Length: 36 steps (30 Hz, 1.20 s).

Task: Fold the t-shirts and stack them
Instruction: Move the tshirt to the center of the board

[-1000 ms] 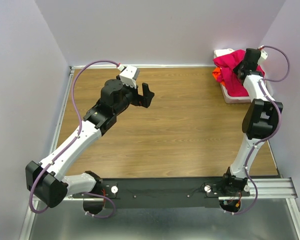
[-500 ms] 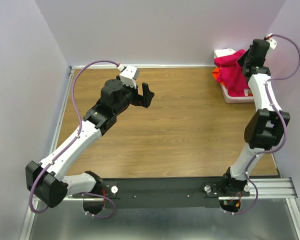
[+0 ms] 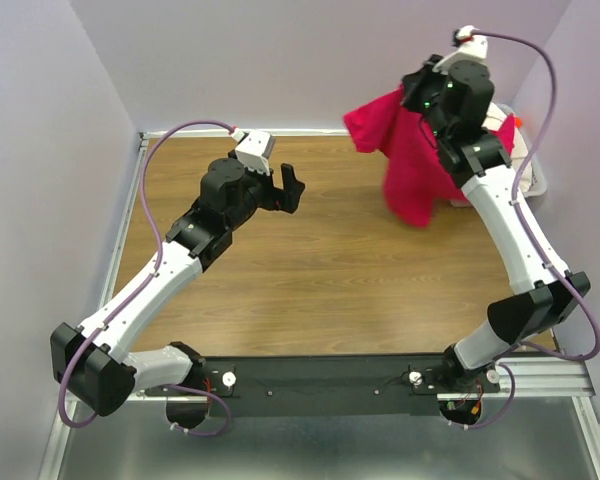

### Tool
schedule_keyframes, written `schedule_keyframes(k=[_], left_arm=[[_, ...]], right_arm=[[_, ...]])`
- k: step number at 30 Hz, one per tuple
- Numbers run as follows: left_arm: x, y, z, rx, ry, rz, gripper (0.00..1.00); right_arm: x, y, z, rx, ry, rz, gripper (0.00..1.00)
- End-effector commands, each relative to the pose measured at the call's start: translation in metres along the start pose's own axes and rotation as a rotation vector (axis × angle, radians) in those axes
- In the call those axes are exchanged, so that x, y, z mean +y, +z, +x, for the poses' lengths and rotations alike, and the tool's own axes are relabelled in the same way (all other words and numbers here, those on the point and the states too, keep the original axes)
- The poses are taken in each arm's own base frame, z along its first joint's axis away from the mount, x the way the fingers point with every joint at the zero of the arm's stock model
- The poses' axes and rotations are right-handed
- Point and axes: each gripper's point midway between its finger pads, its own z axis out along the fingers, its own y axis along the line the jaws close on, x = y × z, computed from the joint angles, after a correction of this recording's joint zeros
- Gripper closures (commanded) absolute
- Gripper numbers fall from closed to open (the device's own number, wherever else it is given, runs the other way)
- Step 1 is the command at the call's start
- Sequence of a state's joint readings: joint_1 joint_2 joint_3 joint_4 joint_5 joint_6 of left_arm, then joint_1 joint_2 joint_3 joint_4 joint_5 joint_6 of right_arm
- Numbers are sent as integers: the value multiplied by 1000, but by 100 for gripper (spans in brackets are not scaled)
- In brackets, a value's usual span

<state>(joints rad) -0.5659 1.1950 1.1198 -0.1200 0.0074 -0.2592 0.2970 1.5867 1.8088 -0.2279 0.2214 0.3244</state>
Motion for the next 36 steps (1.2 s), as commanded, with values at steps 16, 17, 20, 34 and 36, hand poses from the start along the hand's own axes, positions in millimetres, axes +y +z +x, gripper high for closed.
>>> schedule_keyframes(k=[16, 17, 20, 34, 36], left_arm=[[45, -41, -41, -156, -110, -221, 2], [46, -41, -40, -153, -114, -223, 2], [47, -40, -31, -132, -132, -225, 2], [71, -19, 46, 26, -300, -275, 4], [74, -17, 54, 40, -329, -258, 5]], right_arm=[[74, -22, 37, 65, 28, -141, 100], [55, -17, 47, 96, 48, -123, 100], [-37, -1, 102, 229, 111, 24, 99], [-11, -56, 281, 591, 19, 69, 34], [-4, -63, 310, 626, -31, 96, 34]])
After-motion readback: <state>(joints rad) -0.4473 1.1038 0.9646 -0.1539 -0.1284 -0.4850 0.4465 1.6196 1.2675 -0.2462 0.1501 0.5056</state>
